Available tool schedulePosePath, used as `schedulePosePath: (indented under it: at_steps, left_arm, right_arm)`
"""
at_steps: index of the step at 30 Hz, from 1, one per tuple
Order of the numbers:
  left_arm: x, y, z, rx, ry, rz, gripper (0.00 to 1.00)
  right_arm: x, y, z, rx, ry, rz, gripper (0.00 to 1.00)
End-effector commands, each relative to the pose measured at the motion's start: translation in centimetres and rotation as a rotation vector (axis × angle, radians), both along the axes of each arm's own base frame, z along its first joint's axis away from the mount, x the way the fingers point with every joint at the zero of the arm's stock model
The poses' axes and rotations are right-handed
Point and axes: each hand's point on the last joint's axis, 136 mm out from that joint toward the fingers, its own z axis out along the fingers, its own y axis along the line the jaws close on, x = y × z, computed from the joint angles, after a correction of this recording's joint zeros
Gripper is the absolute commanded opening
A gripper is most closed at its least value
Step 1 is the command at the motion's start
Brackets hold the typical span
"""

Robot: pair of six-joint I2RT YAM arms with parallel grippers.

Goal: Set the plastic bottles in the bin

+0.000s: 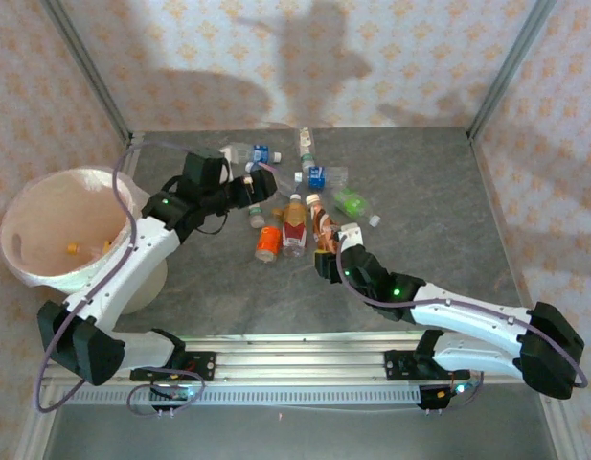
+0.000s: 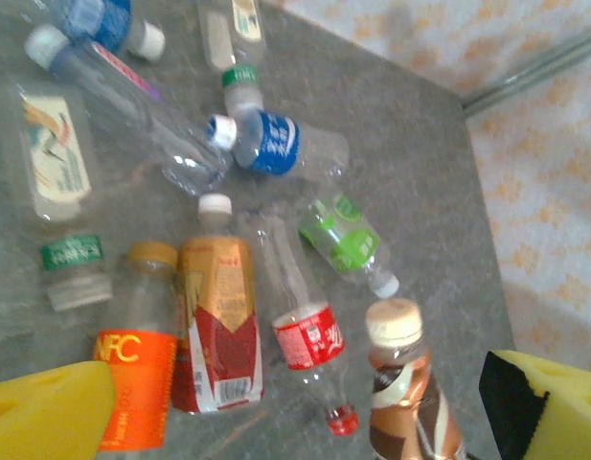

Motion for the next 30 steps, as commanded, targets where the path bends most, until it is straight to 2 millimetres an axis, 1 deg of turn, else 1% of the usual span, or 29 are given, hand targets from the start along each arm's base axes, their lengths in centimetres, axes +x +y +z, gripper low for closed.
schedulePosePath:
  at_steps: [1, 5, 10, 14, 15, 17, 18, 22, 23, 25, 28, 30]
  left_arm:
    - [-0.4, -2.2, 0.7, -0.113, -0.039, -0.068, 1.0]
    - [-0.7, -3.8, 0.2, -0.169, -0.053, -0.122, 1.0]
    - [-0.9, -6.1, 1.1, -0.242, -0.09, -0.226, 1.0]
    - [-1.2, -7.9, 1.6, -0.238, -0.124, -0.285, 1.0]
    - [-1.2, -8.1, 1.3, -0.216, -0.121, -0.28, 1.0]
    - [-0.9, -8.0, 1.0, -0.192, -0.123, -0.244, 1.0]
    - [-0.6, -8.2, 1.1, -0.219, -0.132, -0.236, 1.0]
    - [0.0, -9.8, 3.2, -0.378, -0.199, -0.261, 1.0]
    - [0.0, -10.2, 3.3, -0.391, -0.2, -0.275, 1.0]
    - [-0.1, -10.9, 2.8, -0.379, -0.18, -0.3, 0.99]
    - [-0.1, -10.9, 1.8, -0.357, -0.148, -0.293, 0.89]
    - [-0.2, -11.0, 1.8, -0.361, -0.145, -0.301, 0.84]
  right_arm:
    - [0.9, 1.0, 3.1, 0.081, -0.089, -0.006, 0.41]
    - [1.3, 2.3, 5.0, 0.135, -0.122, 0.018, 0.41]
    - [1.8, 4.2, 7.7, 0.172, -0.161, 0.067, 0.4]
    - [1.7, 5.7, 8.9, 0.186, -0.174, 0.128, 0.4]
    - [1.6, 6.1, 9.3, 0.194, -0.175, 0.143, 0.4]
    - [1.5, 6.5, 9.7, 0.207, -0.175, 0.165, 0.4]
    - [1.4, 6.7, 9.8, 0.213, -0.173, 0.174, 0.4]
    - [1.2, 7.4, 9.9, 0.233, -0.155, 0.201, 0.41]
    - [1.1, 7.4, 10.0, 0.24, -0.155, 0.203, 0.41]
    - [1.2, 7.4, 10.3, 0.255, -0.158, 0.192, 0.41]
    - [1.4, 7.1, 10.6, 0.269, -0.169, 0.172, 0.41]
    - [1.5, 7.1, 10.6, 0.268, -0.169, 0.169, 0.41]
